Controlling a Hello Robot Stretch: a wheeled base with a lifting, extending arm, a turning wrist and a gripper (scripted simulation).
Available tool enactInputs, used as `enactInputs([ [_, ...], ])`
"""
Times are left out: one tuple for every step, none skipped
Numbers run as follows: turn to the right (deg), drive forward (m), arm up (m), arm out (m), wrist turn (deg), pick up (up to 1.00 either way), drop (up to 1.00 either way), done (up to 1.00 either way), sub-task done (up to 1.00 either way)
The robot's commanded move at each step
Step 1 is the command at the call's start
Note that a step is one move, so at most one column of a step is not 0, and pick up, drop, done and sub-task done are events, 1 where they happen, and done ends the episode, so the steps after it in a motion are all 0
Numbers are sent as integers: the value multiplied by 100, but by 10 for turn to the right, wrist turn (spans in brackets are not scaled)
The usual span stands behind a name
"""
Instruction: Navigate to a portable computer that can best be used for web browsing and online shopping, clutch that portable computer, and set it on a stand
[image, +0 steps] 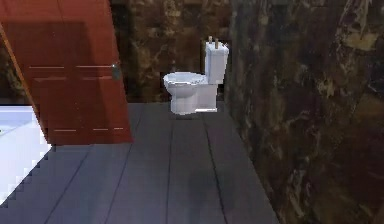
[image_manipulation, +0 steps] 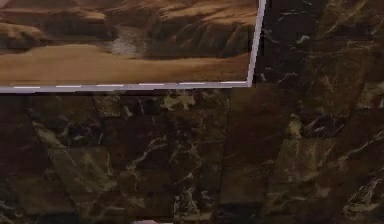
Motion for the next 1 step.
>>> enactInputs([
  [0,45,0,0,0,0,0,0,0],
])
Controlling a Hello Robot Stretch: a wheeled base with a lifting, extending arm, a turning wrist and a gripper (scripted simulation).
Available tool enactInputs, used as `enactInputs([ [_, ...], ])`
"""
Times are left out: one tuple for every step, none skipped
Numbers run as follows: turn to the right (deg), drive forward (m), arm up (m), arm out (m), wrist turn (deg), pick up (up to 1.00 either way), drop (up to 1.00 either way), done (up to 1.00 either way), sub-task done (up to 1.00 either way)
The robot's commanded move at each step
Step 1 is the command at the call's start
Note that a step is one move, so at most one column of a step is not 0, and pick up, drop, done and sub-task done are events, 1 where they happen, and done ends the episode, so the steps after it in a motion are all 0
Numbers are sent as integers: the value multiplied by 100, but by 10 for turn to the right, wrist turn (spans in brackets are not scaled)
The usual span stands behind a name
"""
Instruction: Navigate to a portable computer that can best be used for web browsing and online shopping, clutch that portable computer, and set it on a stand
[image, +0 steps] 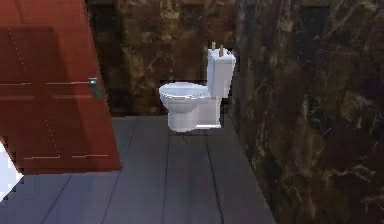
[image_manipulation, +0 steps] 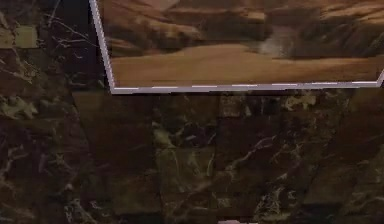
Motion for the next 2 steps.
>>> enactInputs([
  [-450,0,0,0,0,0,0,0,0],
  [-120,0,0,0,0,0,0,0,0],
])
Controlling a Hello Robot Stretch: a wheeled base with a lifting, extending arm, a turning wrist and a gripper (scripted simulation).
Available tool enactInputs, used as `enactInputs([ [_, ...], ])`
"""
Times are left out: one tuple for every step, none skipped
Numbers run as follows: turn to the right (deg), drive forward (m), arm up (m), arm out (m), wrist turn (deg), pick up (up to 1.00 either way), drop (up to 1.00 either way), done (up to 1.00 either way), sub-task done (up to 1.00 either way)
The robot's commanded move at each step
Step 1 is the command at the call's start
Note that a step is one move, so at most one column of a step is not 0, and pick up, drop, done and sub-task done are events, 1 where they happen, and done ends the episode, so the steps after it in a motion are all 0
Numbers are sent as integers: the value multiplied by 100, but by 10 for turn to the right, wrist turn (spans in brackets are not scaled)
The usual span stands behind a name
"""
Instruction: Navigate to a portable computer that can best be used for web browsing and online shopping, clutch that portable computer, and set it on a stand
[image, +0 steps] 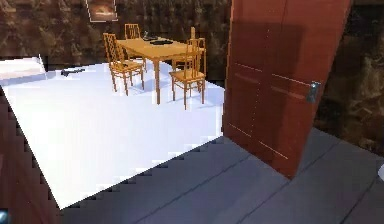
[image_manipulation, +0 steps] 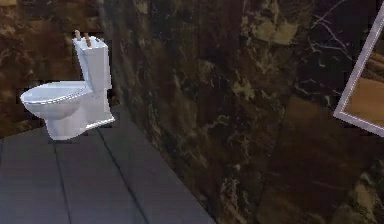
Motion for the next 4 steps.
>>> enactInputs([
  [0,40,0,0,0,0,0,0,0],
  [-330,0,0,0,0,0,0,0,0],
  [0,100,0,0,0,0,0,0,0],
  [0,100,0,0,0,0,0,0,0],
])
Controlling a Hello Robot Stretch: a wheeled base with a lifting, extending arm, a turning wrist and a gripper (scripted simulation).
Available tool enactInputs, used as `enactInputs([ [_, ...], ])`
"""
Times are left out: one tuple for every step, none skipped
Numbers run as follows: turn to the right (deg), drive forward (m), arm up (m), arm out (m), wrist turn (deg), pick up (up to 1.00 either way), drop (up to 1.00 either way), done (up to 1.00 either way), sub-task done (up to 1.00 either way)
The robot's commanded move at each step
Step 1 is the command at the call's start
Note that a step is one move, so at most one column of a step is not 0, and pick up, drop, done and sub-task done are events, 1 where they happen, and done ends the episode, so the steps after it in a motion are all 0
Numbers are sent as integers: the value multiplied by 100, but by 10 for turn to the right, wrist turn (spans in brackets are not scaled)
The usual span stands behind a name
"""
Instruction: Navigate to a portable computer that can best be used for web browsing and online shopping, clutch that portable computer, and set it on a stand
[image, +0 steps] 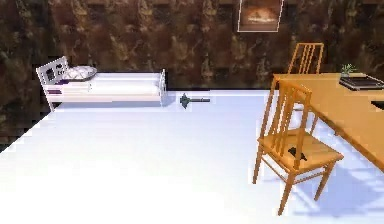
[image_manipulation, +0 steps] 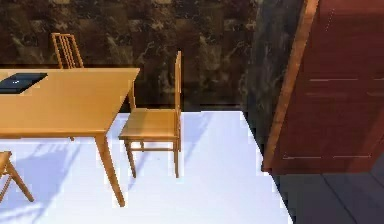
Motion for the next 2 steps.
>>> enactInputs([
  [0,100,0,0,0,0,0,0,0],
  [0,60,0,0,0,0,0,0,0],
])
